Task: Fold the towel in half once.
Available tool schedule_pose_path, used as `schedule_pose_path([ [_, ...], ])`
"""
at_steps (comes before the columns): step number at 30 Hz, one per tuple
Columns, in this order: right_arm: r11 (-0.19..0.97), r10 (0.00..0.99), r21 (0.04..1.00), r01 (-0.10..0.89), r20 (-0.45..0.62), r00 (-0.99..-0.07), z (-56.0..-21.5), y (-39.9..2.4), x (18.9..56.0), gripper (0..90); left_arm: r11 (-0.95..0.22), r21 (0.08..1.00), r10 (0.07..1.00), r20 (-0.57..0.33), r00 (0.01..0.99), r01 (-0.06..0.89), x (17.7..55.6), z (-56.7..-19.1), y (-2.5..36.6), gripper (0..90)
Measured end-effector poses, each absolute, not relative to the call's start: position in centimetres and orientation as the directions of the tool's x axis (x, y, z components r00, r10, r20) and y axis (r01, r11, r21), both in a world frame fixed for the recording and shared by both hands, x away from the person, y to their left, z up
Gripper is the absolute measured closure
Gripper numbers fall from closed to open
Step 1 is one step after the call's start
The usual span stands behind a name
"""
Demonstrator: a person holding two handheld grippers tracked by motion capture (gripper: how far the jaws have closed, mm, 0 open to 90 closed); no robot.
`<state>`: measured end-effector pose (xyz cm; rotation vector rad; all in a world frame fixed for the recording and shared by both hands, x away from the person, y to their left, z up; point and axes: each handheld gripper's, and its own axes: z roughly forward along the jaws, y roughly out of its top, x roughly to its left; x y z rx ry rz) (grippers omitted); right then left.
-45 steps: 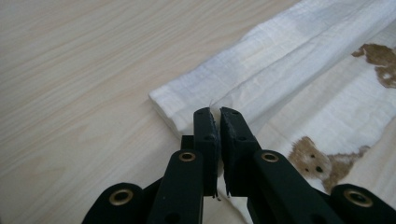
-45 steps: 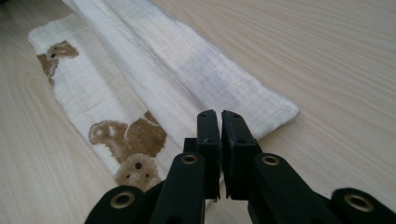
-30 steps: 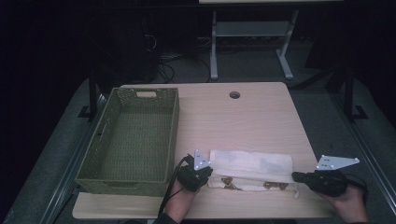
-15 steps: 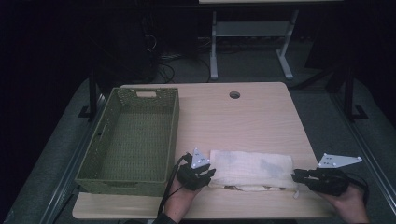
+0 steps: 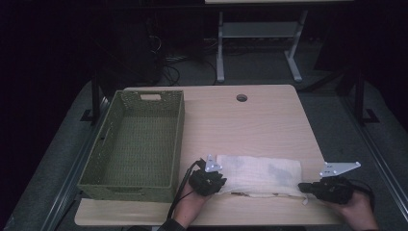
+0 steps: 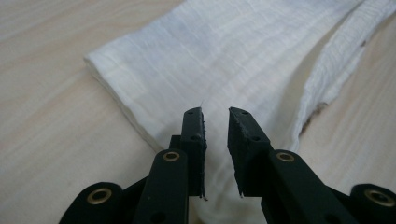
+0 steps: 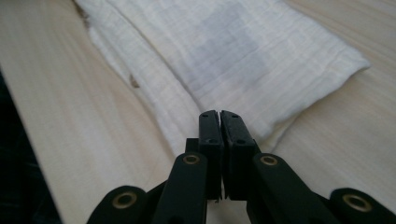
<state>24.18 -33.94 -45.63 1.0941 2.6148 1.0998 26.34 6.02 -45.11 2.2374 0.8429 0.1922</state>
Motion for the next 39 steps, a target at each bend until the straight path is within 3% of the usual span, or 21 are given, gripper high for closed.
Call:
schedule_pose_path([
  [10,0.482,0.639,0.671,0.564,0.172,-0.75,-45.3,-34.3,22.3,85.9,-0.542,0.676,0.627,-0.069,0.776,0.498,25.7,-45.0,6.4,72.0],
  [25,0.424,0.707,0.717,0.554,0.12,-0.697,-44.5,-34.6,25.4,66.4,-0.502,0.721,0.651,-0.049,0.758,0.477,28.7,-43.5,5.8,55.2],
  [39,0.393,0.74,0.738,0.548,0.1,-0.665,-44.3,-34.8,29.4,65.7,-0.474,0.727,0.71,-0.018,0.704,0.496,32.6,-43.6,5.2,54.8],
])
